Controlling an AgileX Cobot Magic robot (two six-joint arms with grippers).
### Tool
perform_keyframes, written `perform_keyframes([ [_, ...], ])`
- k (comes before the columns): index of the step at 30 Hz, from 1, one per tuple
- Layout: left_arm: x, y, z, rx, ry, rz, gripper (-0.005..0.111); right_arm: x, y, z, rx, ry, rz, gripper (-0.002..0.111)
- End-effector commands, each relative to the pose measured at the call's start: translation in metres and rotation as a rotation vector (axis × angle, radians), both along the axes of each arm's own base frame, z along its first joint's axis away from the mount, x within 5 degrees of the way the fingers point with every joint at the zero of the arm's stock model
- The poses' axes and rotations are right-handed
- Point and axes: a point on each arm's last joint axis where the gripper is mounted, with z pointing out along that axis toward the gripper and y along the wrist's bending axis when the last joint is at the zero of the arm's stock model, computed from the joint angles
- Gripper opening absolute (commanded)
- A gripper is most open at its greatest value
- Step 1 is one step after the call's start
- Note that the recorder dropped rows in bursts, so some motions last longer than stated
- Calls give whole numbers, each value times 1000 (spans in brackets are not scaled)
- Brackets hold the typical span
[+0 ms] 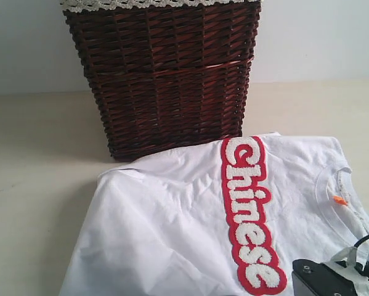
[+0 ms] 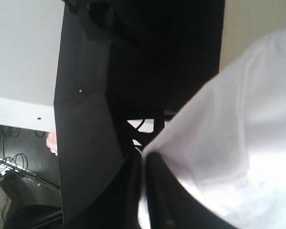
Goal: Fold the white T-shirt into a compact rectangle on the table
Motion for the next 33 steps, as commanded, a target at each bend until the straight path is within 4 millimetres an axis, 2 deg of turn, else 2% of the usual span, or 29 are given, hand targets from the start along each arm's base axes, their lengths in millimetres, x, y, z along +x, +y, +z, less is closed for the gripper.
perform_keyframes([
  [1, 0, 0, 0, -3, -7, -1, 2, -3, -3, 1, -20, 22, 23, 31],
  [3, 0, 0, 0, -3, -7, -1, 2, -3, -1, 3, -7, 9, 11, 50],
  [5, 0, 0, 0, -3, -7, -1, 2, -4, 0, 9, 13, -20, -4, 62],
  [8, 0, 0, 0, -3, -7, -1, 2, -6, -1, 22, 52, -105, 7, 64],
  [11, 0, 0, 0, -3, -7, -1, 2, 7, -1, 27, 38, -353, -80, 58],
  [13, 0, 0, 0, -3, -7, -1, 2, 17, 0, 26, 24, -452, -149, 47],
  [17, 0, 0, 0, -3, -7, -1, 2, 27, 1, 12, -13, -463, -190, 5],
  [18, 0, 0, 0, -3, -7, -1, 2, 28, 2, 7, -25, -442, -202, 1],
  [22, 0, 0, 0, -3, -7, -1, 2, 29, 4, -11, -62, -326, -235, 0],
  [25, 0, 0, 0, -3, -7, -1, 2, 22, 5, -17, -74, -204, -210, 0],
  [33, 0, 0, 0, -3, -7, -1, 2, -1, 5, -4, 2, 72, -77, 0],
])
